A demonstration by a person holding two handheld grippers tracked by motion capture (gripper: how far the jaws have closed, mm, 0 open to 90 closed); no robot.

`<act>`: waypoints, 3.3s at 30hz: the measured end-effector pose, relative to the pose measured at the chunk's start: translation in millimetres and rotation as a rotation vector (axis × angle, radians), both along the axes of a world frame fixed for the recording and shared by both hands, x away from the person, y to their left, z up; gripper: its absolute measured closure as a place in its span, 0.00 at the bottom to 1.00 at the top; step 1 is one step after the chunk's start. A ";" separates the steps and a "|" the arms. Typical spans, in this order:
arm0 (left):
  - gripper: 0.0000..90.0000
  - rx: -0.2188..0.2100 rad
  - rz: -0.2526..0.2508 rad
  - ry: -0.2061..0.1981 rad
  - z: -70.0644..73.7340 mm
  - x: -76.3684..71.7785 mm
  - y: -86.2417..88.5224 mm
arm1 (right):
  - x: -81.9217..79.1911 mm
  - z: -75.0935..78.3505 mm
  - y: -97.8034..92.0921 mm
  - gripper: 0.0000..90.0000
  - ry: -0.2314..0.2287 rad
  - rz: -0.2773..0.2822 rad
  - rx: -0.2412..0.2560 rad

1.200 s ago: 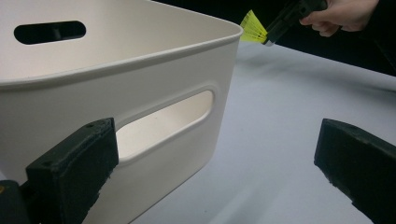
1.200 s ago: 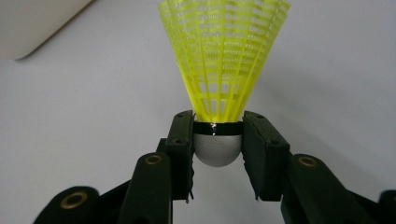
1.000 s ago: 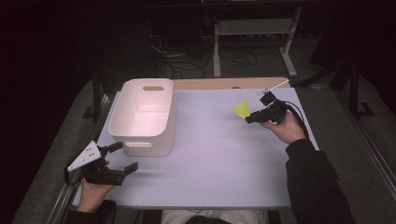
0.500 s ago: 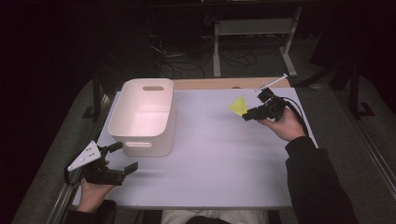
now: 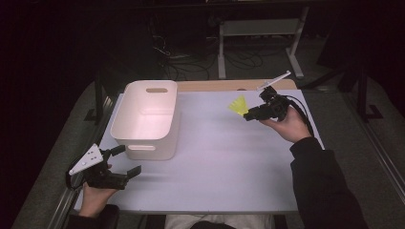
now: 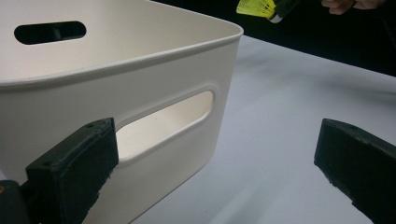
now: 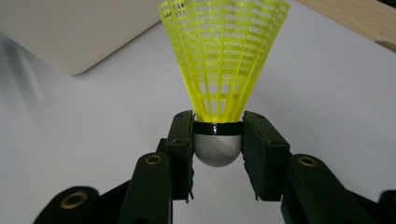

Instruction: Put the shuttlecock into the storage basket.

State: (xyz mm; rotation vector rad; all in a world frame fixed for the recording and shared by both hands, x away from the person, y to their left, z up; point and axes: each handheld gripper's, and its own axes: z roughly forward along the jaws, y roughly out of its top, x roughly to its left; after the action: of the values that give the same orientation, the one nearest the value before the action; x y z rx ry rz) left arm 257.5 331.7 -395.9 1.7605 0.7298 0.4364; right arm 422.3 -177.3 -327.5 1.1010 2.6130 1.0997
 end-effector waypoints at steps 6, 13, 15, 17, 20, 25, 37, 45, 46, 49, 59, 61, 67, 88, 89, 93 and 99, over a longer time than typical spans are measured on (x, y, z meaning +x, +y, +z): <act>0.00 -0.002 0.001 -0.001 0.2 -0.3 0.3 | -2.0 10.6 6.9 0.71 -0.017 0.014 0.009; 0.00 -0.007 0.001 -0.003 0.5 -0.9 0.7 | -3.9 18.1 15.3 0.71 -0.034 0.037 0.012; 0.00 -0.008 0.002 -0.004 0.6 -1.2 0.9 | -3.7 19.8 16.9 0.71 -0.036 0.039 0.017; 0.00 -0.009 0.003 -0.005 0.8 -1.5 1.2 | -3.8 21.0 18.7 0.71 -0.038 0.041 0.019; 0.00 -0.009 0.002 -0.006 0.9 -1.6 1.3 | -4.9 23.1 21.6 0.71 -0.042 0.049 0.018; 0.00 -0.009 0.003 -0.005 0.9 -1.6 1.2 | -7.5 28.0 27.4 0.71 -0.051 0.060 0.024; 0.00 -0.010 0.000 -0.007 0.9 -1.7 1.4 | -10.0 35.7 46.6 0.71 -0.060 0.096 0.010; 0.00 -0.016 0.003 -0.008 1.2 -2.4 1.9 | -10.6 36.5 53.6 0.71 -0.062 0.108 0.014; 0.00 -0.017 0.003 -0.008 1.2 -2.4 1.8 | -10.5 36.6 54.0 0.71 -0.063 0.110 0.014; 0.00 -0.016 0.002 -0.008 1.2 -2.4 1.8 | -10.2 37.3 56.1 0.71 -0.064 0.111 0.015; 0.00 -0.016 0.002 -0.008 1.2 -2.4 1.8 | -9.5 44.9 68.1 0.71 -0.076 0.133 0.021; 0.00 -0.017 0.002 -0.008 1.2 -2.5 1.8 | -10.0 47.1 71.2 0.71 -0.078 0.138 0.020; 0.00 -0.017 0.003 -0.009 1.3 -2.7 1.9 | -11.3 52.7 80.1 0.71 -0.087 0.156 0.021; 0.00 -0.016 0.003 -0.007 1.1 -2.6 1.8 | -11.8 61.2 106.7 0.71 -0.102 0.212 0.010; 0.00 -0.015 0.002 -0.007 1.1 -2.5 1.8 | -11.7 61.1 107.9 0.71 -0.104 0.215 0.010; 0.00 -0.017 0.003 -0.007 1.2 -2.7 1.9 | -11.3 62.6 112.3 0.71 -0.104 0.220 0.012; 0.00 -0.018 0.003 -0.007 1.2 -2.8 1.9 | -11.6 66.8 120.4 0.71 -0.111 0.234 0.009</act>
State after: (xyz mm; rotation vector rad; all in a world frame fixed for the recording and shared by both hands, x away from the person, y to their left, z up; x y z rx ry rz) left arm 254.6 333.5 -394.7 1.7403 0.7292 0.4366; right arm 410.7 -56.9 -260.7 0.7247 2.7012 1.1780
